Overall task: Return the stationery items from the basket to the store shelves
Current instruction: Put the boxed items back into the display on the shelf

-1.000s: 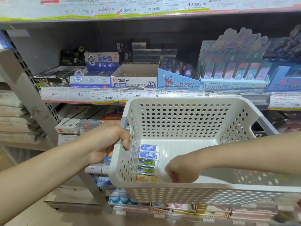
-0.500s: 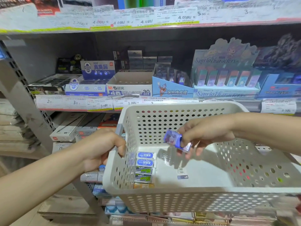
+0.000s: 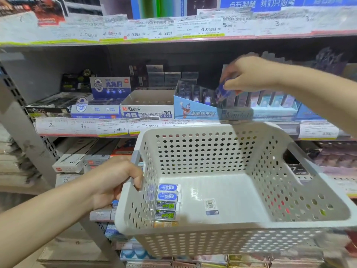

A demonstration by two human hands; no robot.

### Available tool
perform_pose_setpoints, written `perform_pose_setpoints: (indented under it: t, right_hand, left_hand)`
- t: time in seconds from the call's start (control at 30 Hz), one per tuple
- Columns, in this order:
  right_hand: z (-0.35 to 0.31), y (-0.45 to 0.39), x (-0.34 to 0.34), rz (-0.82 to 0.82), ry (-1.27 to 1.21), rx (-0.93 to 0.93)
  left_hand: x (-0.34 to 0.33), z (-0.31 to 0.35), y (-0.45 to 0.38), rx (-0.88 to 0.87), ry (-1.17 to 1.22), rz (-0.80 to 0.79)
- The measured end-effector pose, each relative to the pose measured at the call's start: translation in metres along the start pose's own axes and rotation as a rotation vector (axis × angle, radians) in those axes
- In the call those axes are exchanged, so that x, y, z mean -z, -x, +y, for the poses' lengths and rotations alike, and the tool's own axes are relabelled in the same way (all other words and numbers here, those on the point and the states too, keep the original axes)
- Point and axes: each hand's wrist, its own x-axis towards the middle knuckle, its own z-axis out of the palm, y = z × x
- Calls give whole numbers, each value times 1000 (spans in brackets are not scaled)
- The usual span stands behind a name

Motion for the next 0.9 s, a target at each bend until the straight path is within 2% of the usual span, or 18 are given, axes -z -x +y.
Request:
perform_pose_setpoints:
  t: [0.27,0.4,0.9]
  right_hand:
    - [-4,-22,-18,-221,79,-14]
    - [-5,-26,-19,-276,10,-19]
    - [-9,-24,-24,-242,252,60]
  left_hand:
    - [2,-1,3,31,-2,-2]
    - [1,0,4,32,-4,19]
    - [1,1,2,41,2,15]
